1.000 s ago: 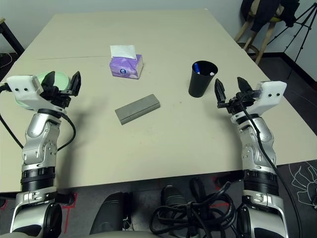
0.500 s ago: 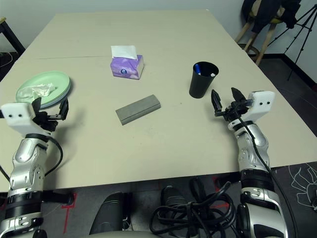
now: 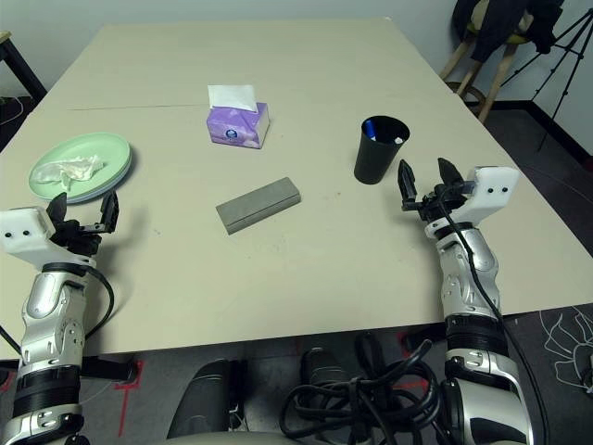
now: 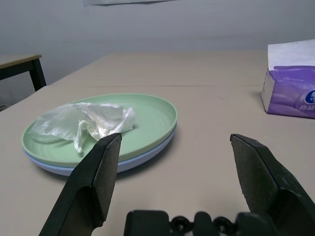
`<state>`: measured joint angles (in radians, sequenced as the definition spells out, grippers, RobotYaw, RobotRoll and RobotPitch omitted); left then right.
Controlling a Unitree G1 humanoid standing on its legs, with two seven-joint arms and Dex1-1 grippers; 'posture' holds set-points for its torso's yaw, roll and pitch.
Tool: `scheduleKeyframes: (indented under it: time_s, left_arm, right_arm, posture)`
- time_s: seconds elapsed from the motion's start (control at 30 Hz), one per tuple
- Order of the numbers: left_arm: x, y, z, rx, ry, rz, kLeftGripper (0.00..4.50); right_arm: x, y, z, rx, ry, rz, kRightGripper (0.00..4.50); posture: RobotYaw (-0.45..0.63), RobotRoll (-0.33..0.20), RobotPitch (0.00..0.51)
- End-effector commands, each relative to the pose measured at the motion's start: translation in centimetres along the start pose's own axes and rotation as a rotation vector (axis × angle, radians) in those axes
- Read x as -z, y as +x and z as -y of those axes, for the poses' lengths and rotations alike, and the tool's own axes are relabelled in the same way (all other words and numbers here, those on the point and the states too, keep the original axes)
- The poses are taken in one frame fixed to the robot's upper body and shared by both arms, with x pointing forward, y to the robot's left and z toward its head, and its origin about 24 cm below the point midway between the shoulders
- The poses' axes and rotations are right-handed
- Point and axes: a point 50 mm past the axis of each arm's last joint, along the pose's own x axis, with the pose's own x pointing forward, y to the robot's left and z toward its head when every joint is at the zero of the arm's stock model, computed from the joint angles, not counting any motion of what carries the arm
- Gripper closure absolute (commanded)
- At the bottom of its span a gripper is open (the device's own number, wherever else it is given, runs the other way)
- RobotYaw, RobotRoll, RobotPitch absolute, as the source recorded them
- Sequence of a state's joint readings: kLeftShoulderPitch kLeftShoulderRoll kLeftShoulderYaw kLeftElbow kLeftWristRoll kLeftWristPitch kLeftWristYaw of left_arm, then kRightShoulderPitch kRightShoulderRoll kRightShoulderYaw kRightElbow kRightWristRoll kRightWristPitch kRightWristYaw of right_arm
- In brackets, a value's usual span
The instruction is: Organize and tidy the items on the table.
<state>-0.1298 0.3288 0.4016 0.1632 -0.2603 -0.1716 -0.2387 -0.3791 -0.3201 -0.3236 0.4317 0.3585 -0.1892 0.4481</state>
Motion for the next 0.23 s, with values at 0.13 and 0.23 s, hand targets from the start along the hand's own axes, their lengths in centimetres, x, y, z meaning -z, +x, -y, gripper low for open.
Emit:
scheduleKeyframes:
  time_s: [0.13, 0.23]
  left_arm:
    - [0.65, -0.2, 0.1, 0.014, -0.006, -0.021, 0.0]
    - [0.71, -0.26, -0.03, 0.016, -0.001, -0.026, 0.0]
  right_arm:
    - [0.3, -0.2, -0.24, -0.008, 0.009, -0.018, 0.02]
    - [0.38, -0.2, -0.28, -0.007, 0.013, -0.02, 0.02]
  posture:
    - [0.05, 0.0, 0.094]
    - [0.05, 0.0, 0.094]
